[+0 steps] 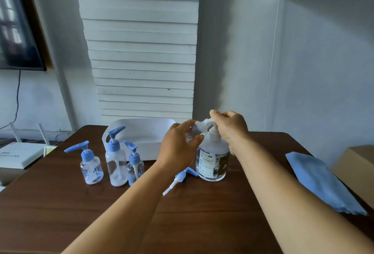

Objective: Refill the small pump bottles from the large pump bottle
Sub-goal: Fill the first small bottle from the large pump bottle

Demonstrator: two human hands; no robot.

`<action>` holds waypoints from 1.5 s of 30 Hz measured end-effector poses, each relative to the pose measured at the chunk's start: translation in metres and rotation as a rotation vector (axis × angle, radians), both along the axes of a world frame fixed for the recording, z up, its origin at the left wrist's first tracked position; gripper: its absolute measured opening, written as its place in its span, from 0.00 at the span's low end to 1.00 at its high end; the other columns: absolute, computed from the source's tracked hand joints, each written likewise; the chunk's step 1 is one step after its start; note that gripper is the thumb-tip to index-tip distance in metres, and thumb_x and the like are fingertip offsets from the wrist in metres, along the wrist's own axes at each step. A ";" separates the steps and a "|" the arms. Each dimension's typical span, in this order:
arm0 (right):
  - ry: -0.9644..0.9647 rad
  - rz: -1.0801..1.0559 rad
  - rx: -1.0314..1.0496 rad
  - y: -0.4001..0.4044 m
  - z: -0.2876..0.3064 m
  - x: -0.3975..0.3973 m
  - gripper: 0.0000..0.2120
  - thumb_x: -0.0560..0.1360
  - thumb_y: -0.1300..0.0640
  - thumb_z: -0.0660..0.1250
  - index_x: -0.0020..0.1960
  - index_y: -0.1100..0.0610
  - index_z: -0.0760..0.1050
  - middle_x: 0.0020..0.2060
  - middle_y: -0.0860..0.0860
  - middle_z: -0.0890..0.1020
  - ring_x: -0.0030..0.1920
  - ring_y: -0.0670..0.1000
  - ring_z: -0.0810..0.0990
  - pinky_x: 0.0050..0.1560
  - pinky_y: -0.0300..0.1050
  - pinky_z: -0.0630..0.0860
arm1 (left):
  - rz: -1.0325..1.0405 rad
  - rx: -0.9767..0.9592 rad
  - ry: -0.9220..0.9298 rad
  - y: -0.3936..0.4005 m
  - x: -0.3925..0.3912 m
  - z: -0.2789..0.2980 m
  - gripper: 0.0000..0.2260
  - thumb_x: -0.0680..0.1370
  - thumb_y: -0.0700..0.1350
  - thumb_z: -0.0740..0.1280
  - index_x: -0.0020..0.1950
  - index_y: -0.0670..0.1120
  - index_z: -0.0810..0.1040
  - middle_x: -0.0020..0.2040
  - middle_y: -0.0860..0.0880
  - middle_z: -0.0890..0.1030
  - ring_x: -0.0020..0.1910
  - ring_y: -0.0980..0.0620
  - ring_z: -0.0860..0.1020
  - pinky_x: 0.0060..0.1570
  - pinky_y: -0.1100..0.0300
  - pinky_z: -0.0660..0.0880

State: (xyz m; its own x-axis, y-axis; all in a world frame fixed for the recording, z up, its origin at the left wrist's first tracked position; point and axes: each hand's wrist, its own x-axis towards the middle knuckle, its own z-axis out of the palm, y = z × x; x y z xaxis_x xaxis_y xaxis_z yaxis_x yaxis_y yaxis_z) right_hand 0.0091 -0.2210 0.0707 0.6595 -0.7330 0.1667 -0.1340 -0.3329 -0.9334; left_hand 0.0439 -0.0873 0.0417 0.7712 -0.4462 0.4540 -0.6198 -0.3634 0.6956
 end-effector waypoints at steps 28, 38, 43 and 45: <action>-0.030 -0.010 -0.003 0.002 0.004 -0.003 0.13 0.76 0.48 0.65 0.37 0.54 0.70 0.36 0.50 0.77 0.40 0.50 0.74 0.33 0.39 0.68 | 0.002 0.010 -0.037 -0.001 0.003 0.004 0.12 0.75 0.49 0.67 0.59 0.53 0.75 0.47 0.56 0.74 0.44 0.57 0.72 0.35 0.72 0.62; 0.002 0.008 0.005 0.004 0.011 -0.004 0.12 0.76 0.47 0.65 0.41 0.55 0.72 0.40 0.51 0.78 0.42 0.51 0.75 0.33 0.39 0.68 | 0.010 -0.002 -0.023 0.001 0.002 0.009 0.11 0.75 0.49 0.67 0.57 0.52 0.75 0.46 0.56 0.74 0.44 0.56 0.72 0.35 0.71 0.61; -0.004 -0.018 0.049 0.008 -0.002 -0.006 0.12 0.75 0.47 0.64 0.42 0.56 0.73 0.35 0.48 0.76 0.36 0.46 0.72 0.32 0.39 0.67 | 0.003 0.023 -0.016 0.001 0.001 0.002 0.11 0.75 0.48 0.68 0.57 0.53 0.76 0.46 0.55 0.74 0.44 0.55 0.72 0.35 0.72 0.61; 0.024 0.007 0.046 0.007 0.004 -0.008 0.12 0.76 0.47 0.64 0.42 0.56 0.72 0.36 0.49 0.76 0.37 0.46 0.73 0.33 0.39 0.67 | 0.001 0.018 -0.015 0.003 0.000 0.003 0.11 0.75 0.48 0.68 0.56 0.53 0.76 0.46 0.55 0.74 0.43 0.55 0.72 0.35 0.73 0.62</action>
